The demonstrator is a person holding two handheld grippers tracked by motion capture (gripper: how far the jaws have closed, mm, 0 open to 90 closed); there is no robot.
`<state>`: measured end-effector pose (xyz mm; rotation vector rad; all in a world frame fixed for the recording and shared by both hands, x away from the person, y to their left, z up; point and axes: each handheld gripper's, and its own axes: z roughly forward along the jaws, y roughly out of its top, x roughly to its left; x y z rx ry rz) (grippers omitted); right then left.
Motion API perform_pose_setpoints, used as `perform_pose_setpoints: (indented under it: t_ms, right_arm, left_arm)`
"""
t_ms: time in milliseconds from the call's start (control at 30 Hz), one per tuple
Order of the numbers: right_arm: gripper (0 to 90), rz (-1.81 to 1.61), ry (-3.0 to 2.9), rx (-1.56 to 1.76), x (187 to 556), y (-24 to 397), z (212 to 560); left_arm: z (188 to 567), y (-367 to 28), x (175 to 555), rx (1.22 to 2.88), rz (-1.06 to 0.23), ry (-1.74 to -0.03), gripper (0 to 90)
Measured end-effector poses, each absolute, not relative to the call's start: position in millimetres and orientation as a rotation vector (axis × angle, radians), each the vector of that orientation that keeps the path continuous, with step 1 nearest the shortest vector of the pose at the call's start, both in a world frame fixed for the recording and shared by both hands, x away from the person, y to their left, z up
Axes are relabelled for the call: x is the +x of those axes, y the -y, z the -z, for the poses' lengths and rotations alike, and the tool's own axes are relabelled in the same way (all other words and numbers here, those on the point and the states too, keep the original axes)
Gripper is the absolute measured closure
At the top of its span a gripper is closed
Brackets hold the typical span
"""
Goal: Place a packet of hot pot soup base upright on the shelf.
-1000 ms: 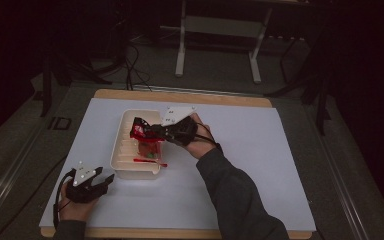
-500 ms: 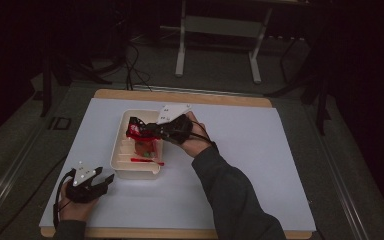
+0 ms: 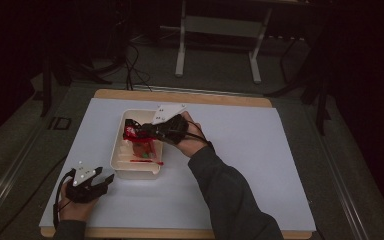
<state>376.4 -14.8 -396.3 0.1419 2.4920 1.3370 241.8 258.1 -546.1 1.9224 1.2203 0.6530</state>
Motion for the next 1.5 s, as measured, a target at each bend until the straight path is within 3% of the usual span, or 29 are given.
perform_pose_setpoints:
  t_ms: [1500]
  right_arm:
    - [88.2,-1.352,-2.522,0.097,365,-10,412]
  left_arm:
    - [546,-258,242,1.919,-0.652,-1.219,47.1]
